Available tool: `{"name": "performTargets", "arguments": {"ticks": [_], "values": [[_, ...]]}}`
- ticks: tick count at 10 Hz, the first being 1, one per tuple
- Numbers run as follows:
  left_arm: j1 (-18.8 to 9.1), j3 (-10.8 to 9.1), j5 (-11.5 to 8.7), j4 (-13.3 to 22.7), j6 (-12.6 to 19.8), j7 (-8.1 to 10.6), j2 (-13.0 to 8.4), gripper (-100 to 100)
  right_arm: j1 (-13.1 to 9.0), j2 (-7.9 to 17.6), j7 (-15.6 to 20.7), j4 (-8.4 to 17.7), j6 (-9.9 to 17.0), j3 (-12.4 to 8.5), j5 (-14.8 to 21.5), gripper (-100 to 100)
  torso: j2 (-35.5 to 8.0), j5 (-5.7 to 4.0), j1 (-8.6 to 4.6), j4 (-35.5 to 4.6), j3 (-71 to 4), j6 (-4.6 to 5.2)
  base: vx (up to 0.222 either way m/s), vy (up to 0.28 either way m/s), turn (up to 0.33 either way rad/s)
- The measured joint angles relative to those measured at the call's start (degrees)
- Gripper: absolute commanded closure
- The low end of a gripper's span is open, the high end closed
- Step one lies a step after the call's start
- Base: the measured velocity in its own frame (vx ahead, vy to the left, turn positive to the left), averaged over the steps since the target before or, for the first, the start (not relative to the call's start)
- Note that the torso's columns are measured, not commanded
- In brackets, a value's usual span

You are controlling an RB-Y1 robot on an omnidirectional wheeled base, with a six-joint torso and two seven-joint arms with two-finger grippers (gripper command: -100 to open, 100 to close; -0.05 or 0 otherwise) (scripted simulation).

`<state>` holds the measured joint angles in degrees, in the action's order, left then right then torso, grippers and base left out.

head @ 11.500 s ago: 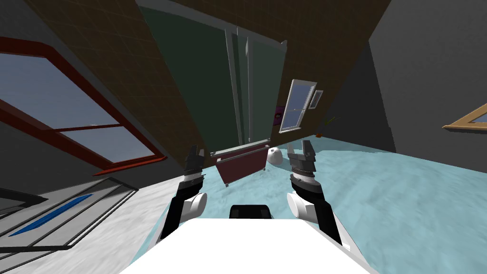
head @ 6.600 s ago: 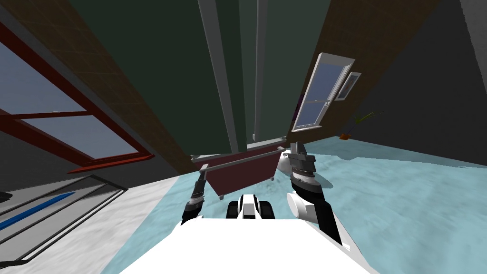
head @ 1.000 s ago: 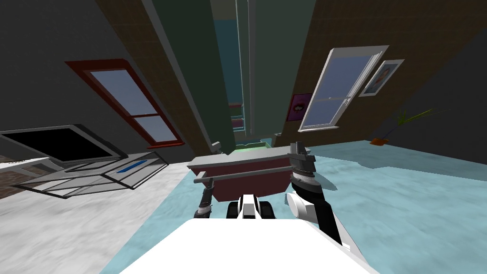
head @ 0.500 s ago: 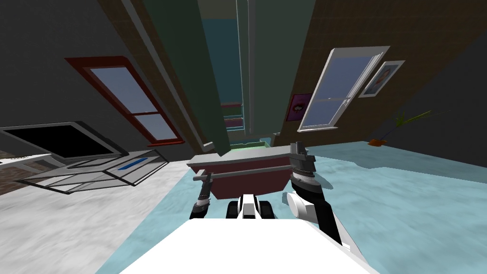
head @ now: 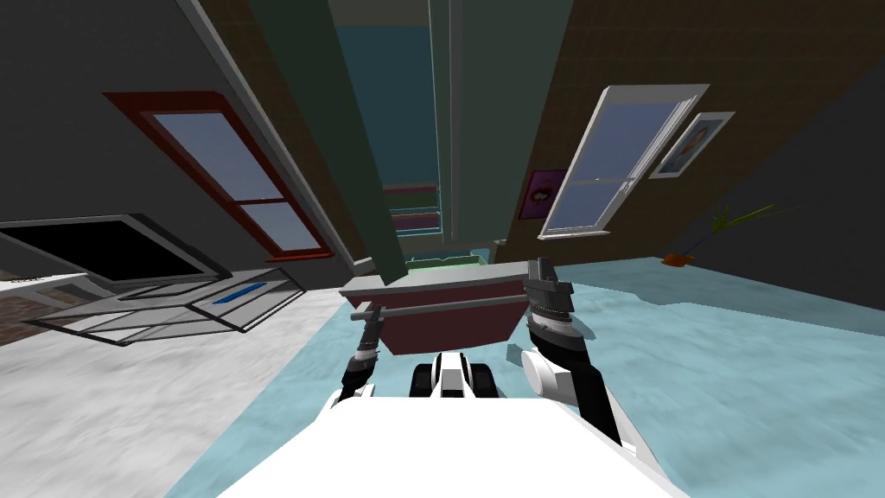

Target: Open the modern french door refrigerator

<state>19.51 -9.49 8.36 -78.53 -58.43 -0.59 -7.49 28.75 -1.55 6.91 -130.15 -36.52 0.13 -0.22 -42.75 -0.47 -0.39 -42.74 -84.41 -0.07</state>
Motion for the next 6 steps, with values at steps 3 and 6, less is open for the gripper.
{"name": "performTargets", "arguments": {"ticks": [3,6], "values": [[0.3,-0.02,-0.01,0.45,0.66,0.13,0.01,0,0.0,0.0,0.0,0.0,0.0,0.0,0.0,0,0.32,0.28,0.2,0.28,-0.12,0.09,0.0,0.0,0.0],[0.45,-0.02,0.0,0.65,0.84,0.15,0.04,0,0.0,0.0,0.0,0.0,0.0,0.0,0.0,0,0.42,0.4,0.31,0.4,-0.16,0.08,0.0,0.0,0.0]]}}
